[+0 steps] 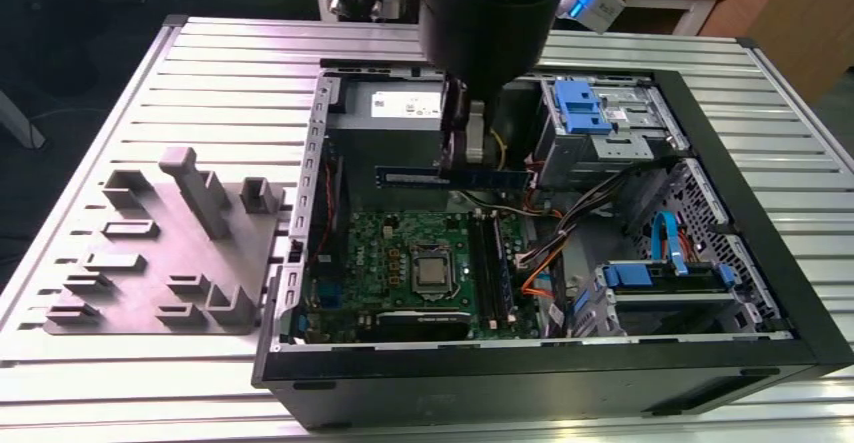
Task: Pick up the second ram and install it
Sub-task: 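Pick up the second ram and move it above second insertion slot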
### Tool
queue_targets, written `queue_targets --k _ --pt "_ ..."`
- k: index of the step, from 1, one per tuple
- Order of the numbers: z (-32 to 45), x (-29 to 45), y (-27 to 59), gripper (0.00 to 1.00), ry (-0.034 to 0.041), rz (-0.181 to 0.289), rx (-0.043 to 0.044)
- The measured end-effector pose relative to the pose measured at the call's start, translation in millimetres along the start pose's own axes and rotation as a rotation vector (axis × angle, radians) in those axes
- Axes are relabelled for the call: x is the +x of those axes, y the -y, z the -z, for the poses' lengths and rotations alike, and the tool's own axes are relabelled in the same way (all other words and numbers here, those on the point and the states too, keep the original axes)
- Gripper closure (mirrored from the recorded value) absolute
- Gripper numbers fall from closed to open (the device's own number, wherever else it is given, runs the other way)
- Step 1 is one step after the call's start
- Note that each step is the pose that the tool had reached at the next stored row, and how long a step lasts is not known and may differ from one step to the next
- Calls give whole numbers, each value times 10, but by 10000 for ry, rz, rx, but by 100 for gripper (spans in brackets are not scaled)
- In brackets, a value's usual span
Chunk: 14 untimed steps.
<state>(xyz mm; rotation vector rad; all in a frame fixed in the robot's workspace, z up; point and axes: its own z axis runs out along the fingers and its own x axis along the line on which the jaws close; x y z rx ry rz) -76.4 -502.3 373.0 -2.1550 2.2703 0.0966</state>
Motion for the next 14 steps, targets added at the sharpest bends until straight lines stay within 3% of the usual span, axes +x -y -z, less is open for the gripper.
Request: queue_targets --k 14 --pt "-249 1 48 92 -2 18 -14"
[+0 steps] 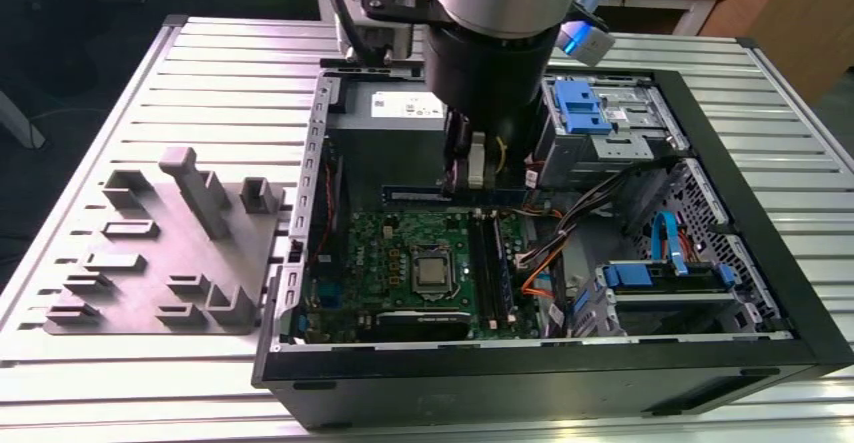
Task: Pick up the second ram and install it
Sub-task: 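Pick up the second ram and move it above second insertion slot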
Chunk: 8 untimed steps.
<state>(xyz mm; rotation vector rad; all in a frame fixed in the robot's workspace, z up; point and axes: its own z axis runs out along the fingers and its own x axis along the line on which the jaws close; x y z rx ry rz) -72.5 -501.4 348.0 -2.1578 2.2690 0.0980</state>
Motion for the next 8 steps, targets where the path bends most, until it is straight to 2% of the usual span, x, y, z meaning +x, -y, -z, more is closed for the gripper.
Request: queue_targets --k 6,8 --pt "-100 4 11 92 3 17 0" --pt "-120 4 12 92 24 27 -3"
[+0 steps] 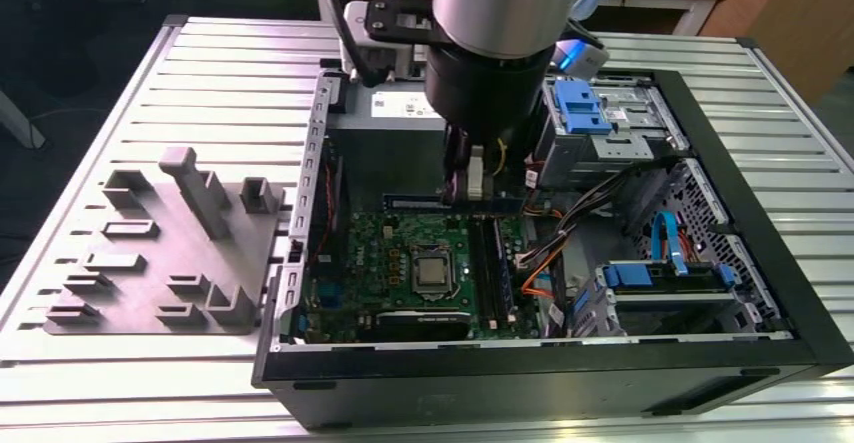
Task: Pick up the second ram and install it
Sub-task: 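Pick up the second ram and move it above second insertion slot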
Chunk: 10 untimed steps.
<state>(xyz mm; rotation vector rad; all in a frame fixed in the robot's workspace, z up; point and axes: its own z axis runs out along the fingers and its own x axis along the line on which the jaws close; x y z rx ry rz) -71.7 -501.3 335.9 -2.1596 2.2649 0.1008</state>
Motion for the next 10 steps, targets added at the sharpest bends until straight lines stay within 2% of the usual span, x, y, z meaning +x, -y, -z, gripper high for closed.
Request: queue_targets --k 3,10 --pt "-27 2 1 92 42 31 -3" --pt "-72 4 3 92 64 164 -12"
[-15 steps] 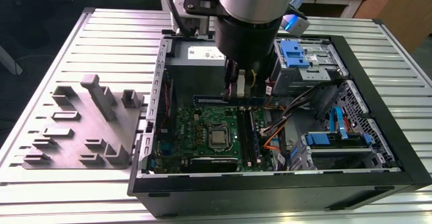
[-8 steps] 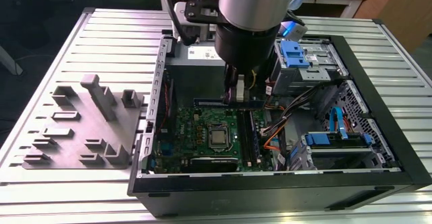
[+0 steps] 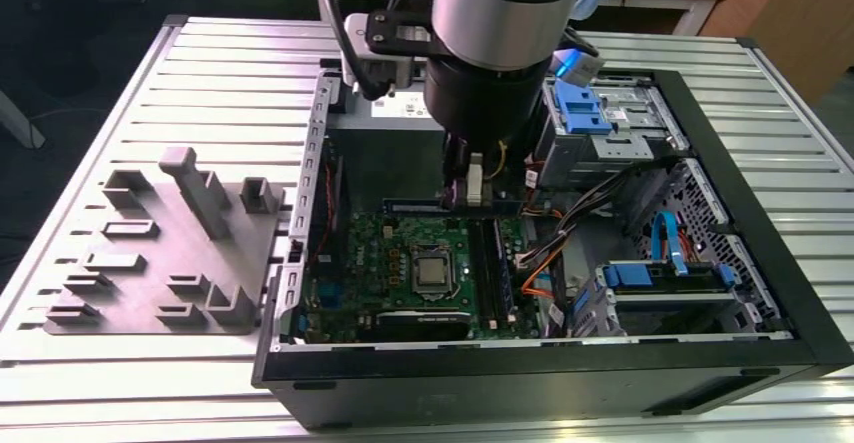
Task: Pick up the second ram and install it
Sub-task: 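Pick up the second ram and move it above second insertion slot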
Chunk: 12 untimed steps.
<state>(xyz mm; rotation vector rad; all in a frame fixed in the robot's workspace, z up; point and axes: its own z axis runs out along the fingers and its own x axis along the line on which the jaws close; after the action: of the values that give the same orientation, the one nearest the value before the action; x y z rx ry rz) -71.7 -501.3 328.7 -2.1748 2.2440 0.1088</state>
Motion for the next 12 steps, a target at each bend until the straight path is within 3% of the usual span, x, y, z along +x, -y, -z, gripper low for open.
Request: queue_targets --k 3,9,12 --pt "-11 -3 0 92 63 22 -4" --pt "-28 -19 1 92 311 82 -13" --pt "-47 -20 1 92 378 97 -16"
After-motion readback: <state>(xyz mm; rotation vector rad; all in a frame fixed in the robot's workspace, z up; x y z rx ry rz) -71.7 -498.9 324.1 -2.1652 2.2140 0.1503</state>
